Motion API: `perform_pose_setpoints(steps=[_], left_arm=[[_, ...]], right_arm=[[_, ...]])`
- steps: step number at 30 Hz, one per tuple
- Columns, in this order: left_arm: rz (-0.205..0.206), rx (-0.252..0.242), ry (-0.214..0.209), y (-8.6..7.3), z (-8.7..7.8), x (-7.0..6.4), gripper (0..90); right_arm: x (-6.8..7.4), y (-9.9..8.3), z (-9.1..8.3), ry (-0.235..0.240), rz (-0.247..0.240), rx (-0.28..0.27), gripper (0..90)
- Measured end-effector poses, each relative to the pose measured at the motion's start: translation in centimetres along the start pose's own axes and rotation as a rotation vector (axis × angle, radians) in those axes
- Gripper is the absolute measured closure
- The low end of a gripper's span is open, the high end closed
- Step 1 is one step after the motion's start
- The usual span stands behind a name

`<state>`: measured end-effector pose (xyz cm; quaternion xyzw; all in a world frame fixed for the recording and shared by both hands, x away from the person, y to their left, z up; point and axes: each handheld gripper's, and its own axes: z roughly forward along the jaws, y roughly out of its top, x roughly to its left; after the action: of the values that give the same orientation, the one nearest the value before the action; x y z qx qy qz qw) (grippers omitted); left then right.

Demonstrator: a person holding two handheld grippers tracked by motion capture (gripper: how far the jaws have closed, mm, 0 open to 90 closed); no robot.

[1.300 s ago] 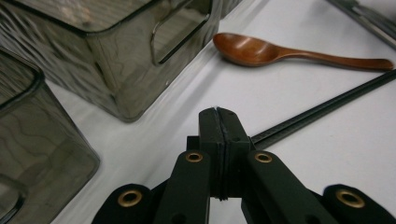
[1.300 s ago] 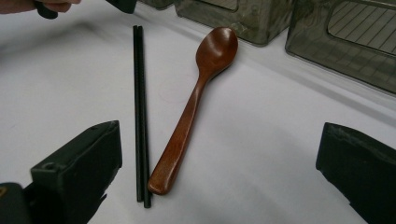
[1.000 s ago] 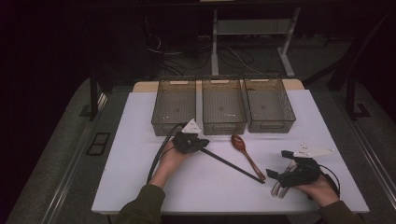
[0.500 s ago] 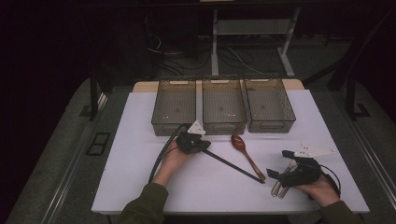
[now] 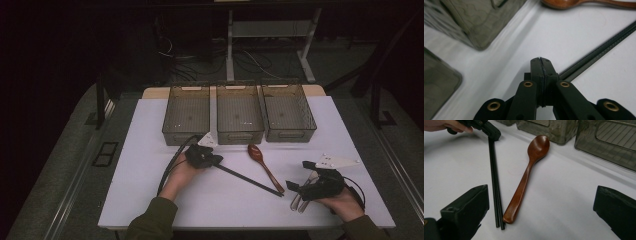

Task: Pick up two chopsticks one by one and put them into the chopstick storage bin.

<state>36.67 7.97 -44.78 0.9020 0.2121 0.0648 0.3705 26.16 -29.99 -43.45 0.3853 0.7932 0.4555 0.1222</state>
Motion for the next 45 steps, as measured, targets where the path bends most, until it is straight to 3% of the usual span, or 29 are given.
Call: perform_pose_setpoints(steps=[45], left_arm=[[0.038, 0.093, -0.043, -3.3, -4.1, -3.6, 89.5]], right_arm=[[-0.1, 0.0, -0.1, -0.01, -0.009, -0.003, 0.6]])
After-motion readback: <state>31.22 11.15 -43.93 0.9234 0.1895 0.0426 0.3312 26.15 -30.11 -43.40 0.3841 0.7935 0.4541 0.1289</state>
